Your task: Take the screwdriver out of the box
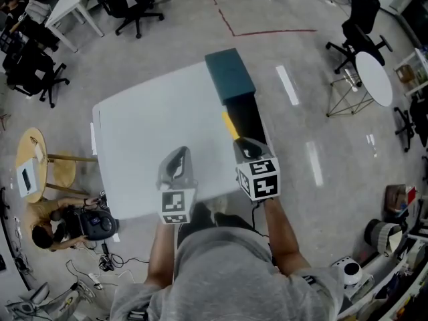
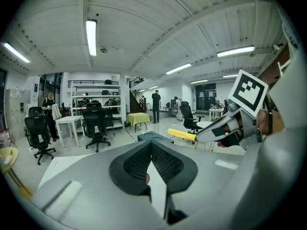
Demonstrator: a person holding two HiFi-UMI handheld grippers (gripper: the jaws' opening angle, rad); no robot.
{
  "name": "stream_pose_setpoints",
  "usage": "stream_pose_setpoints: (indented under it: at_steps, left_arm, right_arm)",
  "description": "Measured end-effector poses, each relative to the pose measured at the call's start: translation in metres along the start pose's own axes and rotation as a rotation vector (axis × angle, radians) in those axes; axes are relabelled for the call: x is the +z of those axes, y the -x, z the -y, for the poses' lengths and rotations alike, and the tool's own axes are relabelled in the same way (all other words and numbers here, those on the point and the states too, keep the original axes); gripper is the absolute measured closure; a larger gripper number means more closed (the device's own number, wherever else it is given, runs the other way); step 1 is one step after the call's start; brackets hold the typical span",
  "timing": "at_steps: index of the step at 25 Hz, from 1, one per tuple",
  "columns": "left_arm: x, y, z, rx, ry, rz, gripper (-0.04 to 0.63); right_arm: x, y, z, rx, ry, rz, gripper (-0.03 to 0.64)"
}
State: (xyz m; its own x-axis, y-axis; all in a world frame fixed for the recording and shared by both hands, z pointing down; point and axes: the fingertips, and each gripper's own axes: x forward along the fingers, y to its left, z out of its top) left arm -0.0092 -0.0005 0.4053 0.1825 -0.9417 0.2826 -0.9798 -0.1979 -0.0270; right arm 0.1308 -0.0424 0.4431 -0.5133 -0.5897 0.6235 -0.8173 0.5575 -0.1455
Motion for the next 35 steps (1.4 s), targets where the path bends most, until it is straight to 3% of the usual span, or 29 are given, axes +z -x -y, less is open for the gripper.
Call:
stream_pose_setpoints:
  at_steps: [23,35]
  left_arm:
    - [-0.010,0.059,-0.124,0.230,0.052,0.003,0.584]
    - [-0.031,0.047,-0.191,0.267,0.097,-0.035,0.584]
  right_arm:
    - [0.047,-0.066,-0.128,0.203,0.137,-0.002,0.554]
    - [0.066,-0.127,-0.168,0.242,0.150,-0.047,0.554]
